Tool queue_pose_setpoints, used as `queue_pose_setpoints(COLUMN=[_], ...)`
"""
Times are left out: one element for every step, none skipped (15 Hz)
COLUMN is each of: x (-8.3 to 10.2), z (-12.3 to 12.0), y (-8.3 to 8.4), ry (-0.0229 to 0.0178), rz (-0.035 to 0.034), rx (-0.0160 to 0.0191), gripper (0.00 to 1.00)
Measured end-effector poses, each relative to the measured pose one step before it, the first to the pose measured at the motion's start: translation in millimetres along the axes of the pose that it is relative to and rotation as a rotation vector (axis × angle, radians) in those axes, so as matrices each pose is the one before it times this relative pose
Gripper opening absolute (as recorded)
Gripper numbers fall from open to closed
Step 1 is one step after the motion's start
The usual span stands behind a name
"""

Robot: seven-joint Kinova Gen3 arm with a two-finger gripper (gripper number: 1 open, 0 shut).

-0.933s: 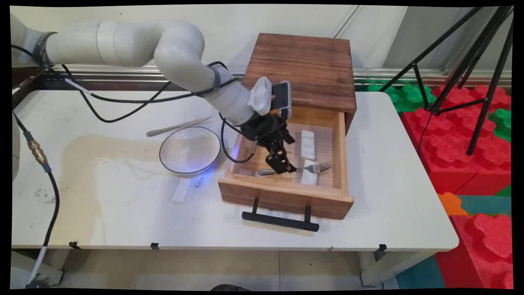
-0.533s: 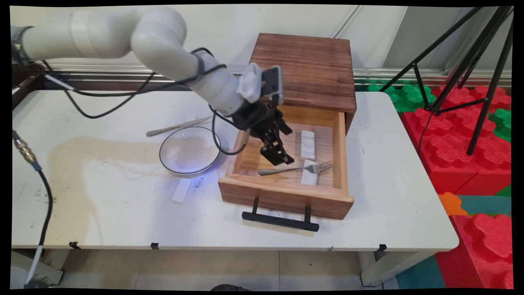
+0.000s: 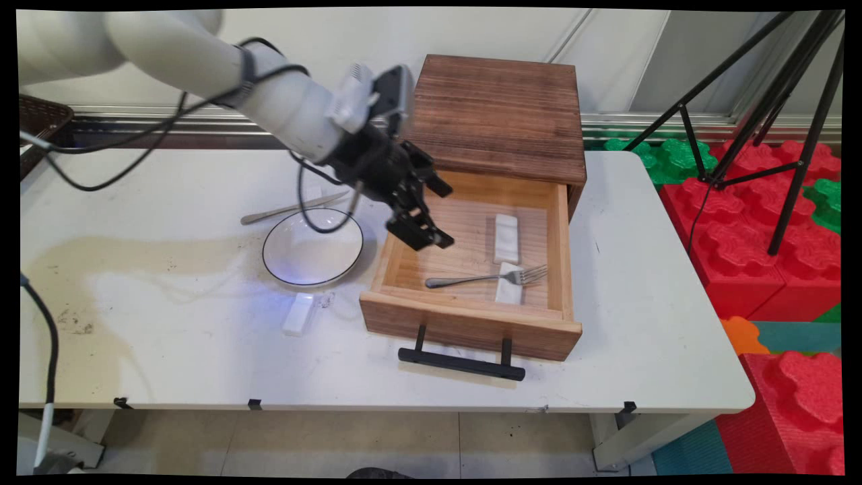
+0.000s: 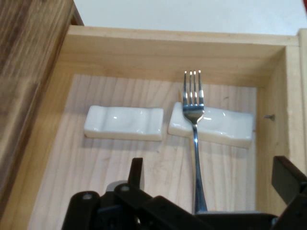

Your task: Pick up the knife from the left of the white plate

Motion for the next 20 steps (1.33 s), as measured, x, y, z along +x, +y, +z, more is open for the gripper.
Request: queue_pose_setpoints(x=[-2.32, -1.78, -2.92, -2.06, -3.23, -4.20, -4.49, -3.76, -2.75, -4.07, -5.24, -5.20, -4.41, -2.89, -4.09, -2.42, -3.48, -2.09, -3.01, -1.82], z=[-10.65, -7.12, -10.87, -6.85, -10.26, -11.79, -11.53, -9.45, -6.22, -9.05, -10.00, -9.22, -7.29, -4.65, -6.49, -3.98, -5.57, -3.36, -4.66, -2.78], y=[1.05, 0.75, 0.83, 0.61, 0.67, 0.84, 0.82, 0.15, -0.01, -0.12, -0.19, -0.29, -0.29, -0.29, -0.60, -0.47, -0.67, -0.57, -0.84, -0.69], ry=[0.00703, 0.00368, 0.00599, 0.00295, 0.00442, 0.00361, 0.00248, 0.00253, 0.00038, -0.00007, -0.00186, -0.00272, -0.00299, -0.00206, -0.00285, -0.00169, -0.00235, -0.00130, -0.00233, -0.00074], rz=[-0.00100, -0.00113, -0.00263, -0.00207, -0.00335, -0.00273, -0.00485, -0.00650, -0.00307, -0.00387, -0.00392, -0.00394, -0.00349, -0.00195, -0.00260, -0.00130, -0.00198, -0.00173, -0.00273, -0.00319], rx=[0.00178, 0.00052, 0.00174, -0.00002, 0.00048, -0.00051, -0.00021, 0.00008, -0.00031, -0.00005, -0.00094, -0.00112, -0.00077, 0.00005, 0.00042, 0.00033, 0.00067, 0.00119, 0.00206, 0.00239], gripper=[1.00, 1.00, 1.00, 1.00, 1.00, 1.00, 1.00, 1.00, 1.00, 1.00, 1.00, 1.00, 1.00, 1.00, 1.00, 1.00, 1.00, 1.00, 1.00, 1.00])
